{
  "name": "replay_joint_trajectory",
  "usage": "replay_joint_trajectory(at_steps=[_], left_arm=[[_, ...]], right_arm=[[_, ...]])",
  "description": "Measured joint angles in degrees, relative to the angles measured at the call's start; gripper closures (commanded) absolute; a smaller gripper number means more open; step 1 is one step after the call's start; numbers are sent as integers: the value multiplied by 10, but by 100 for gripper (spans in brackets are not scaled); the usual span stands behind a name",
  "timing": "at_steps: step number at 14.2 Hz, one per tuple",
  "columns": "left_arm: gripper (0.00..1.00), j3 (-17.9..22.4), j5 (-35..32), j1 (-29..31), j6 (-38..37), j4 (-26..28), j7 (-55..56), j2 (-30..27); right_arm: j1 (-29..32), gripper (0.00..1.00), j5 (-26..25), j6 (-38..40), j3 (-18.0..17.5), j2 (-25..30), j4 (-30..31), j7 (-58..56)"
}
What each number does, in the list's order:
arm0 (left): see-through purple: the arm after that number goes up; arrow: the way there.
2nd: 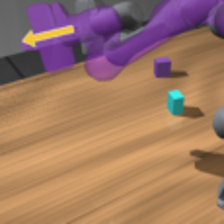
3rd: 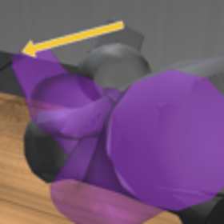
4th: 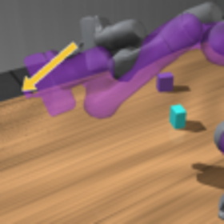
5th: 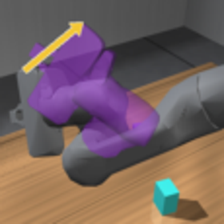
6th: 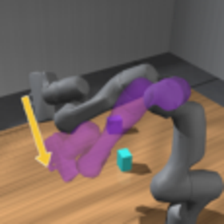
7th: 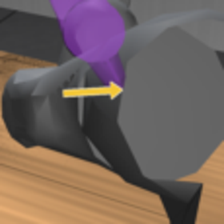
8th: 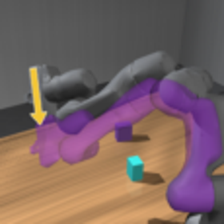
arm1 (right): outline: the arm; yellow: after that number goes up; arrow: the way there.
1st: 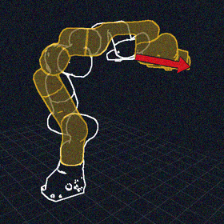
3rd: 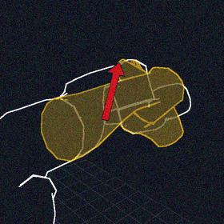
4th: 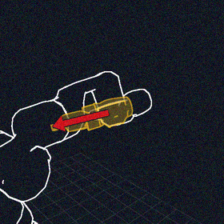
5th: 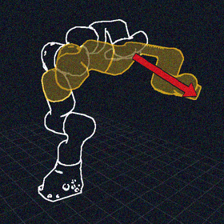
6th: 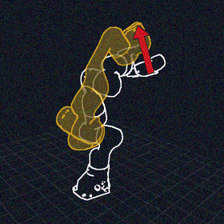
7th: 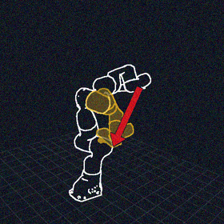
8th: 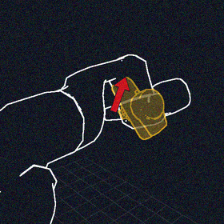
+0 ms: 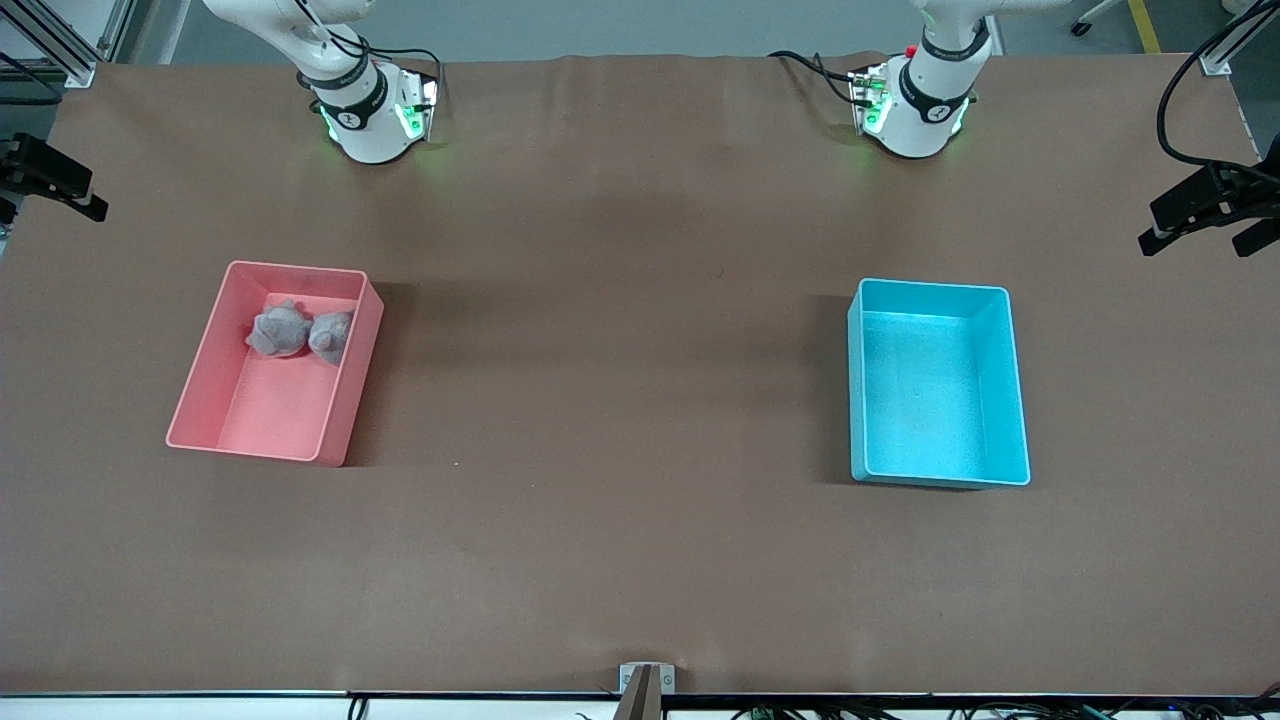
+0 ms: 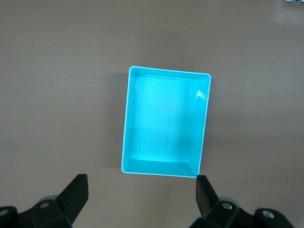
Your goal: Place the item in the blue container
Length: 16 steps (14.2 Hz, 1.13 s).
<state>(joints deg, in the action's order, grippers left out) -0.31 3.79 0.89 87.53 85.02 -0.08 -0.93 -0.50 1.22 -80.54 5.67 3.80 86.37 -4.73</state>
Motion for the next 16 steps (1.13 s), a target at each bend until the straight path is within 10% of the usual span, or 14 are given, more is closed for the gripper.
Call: replay_joint_trajectory(at_steps=[16], left_arm=[[0,0,0,1,0,1,0,0]], right_arm=[[0,0,0,0,3,-7,0,0]])
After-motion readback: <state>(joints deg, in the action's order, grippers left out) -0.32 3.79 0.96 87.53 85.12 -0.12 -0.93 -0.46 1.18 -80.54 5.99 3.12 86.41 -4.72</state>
